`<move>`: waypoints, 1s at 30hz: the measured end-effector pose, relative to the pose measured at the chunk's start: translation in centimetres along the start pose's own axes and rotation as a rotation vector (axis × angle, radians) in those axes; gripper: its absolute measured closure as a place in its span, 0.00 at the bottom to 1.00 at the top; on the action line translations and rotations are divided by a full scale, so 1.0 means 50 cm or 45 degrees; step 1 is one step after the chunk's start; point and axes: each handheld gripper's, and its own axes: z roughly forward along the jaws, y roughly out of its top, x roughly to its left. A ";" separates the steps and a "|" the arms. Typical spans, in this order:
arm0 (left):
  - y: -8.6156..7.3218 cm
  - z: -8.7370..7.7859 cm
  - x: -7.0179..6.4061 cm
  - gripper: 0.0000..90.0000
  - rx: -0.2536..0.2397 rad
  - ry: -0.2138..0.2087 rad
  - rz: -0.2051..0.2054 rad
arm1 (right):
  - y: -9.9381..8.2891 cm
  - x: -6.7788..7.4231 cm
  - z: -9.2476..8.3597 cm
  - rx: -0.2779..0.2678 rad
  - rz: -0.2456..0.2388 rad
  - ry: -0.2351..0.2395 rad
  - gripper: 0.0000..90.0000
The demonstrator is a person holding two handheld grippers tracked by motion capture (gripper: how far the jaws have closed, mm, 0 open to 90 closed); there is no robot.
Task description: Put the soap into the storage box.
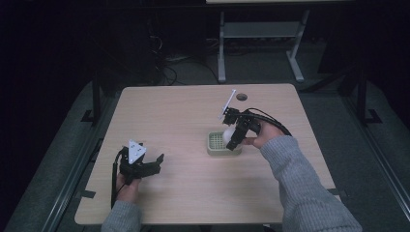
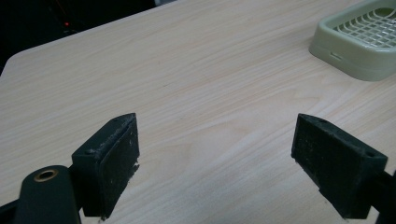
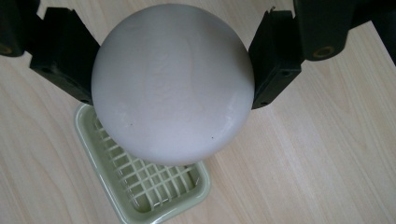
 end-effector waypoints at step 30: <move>-0.001 0.000 -0.001 0.16 -0.001 0.006 0.001 | 0.033 -0.038 0.042 0.023 0.045 0.023 0.26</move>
